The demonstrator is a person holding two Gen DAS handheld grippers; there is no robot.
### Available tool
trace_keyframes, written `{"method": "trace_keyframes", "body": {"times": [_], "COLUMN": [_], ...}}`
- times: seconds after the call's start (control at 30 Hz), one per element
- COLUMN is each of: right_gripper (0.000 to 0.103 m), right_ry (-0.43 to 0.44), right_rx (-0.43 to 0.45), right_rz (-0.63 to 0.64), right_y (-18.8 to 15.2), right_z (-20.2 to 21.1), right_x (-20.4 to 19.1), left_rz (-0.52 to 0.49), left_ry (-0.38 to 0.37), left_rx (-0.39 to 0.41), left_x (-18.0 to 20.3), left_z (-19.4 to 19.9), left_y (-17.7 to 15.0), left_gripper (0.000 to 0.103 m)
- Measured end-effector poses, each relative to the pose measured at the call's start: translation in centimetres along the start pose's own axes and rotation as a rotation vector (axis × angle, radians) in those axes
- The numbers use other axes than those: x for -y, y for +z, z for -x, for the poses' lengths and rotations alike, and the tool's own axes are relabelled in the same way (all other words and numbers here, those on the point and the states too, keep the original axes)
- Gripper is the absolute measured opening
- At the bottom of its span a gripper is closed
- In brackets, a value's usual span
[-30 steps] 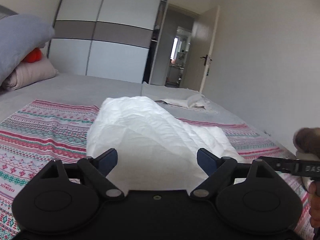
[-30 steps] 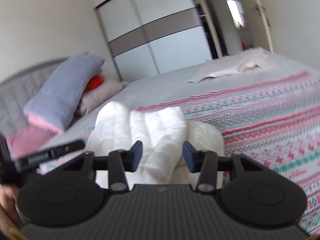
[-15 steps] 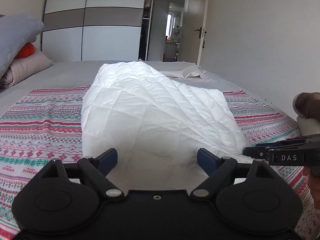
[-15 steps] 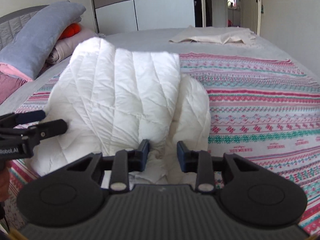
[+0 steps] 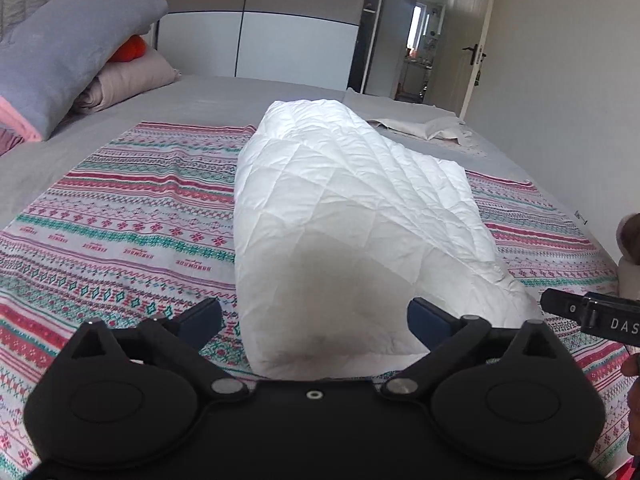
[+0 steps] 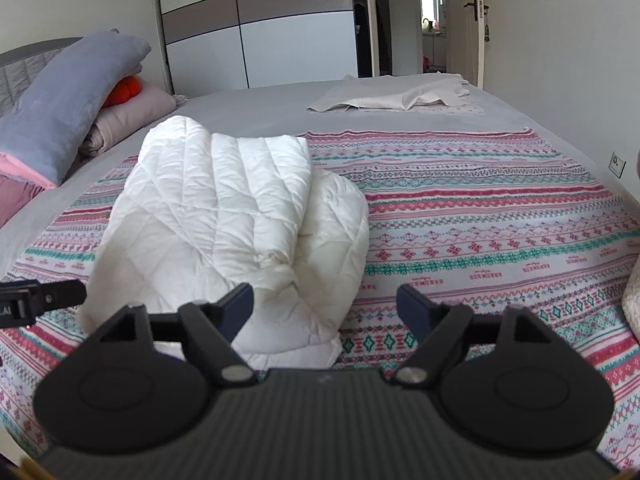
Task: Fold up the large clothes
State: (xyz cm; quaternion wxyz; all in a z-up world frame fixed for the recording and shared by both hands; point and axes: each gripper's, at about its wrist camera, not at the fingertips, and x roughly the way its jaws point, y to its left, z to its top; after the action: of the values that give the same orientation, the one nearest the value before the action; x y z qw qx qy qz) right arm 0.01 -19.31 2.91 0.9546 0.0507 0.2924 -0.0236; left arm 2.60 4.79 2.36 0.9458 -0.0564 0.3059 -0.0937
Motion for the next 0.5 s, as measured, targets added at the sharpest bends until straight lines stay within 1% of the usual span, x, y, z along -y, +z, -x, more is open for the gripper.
{"method": "trace_keyframes", "body": {"times": [0.1, 0.2, 0.33, 0.43, 0.5], "right_gripper": [0.094, 0.1, 0.103, 0.103, 0.103], "right_ry": [-0.029, -0.056, -0.113, -0.155, -0.168], "right_rx": [0.008, 0.009, 0.008, 0.007, -0.009], "right_rz": [-0.03, -0.073, -0.073, -0.026, 0.007], "right_y": [-0.6, -1.0, -1.7, -2.2, -2.5], "right_z": [0.8, 1.2, 1.6, 1.7, 1.5], "right_x": [0.2, 0.3, -0.3, -1.4, -2.2], "left_rz": [-0.023, -0.052, -0.074, -0.096, -0.095], "left_ry": [0.053, 0.101, 0.187, 0.249, 0.269], "left_rx": [-0.01, -0.029, -0.054, -0.053, -0.053], "left_x": [0.8, 1.5, 2.1, 2.3, 2.3], "left_z": [0.5, 0.3, -0.4, -0.7, -0.7], "left_y": [-0.7, -1.5, -2.5, -3.0, -3.2], "left_gripper": [0.103, 0.103, 0.103, 0.103, 0.103]}}
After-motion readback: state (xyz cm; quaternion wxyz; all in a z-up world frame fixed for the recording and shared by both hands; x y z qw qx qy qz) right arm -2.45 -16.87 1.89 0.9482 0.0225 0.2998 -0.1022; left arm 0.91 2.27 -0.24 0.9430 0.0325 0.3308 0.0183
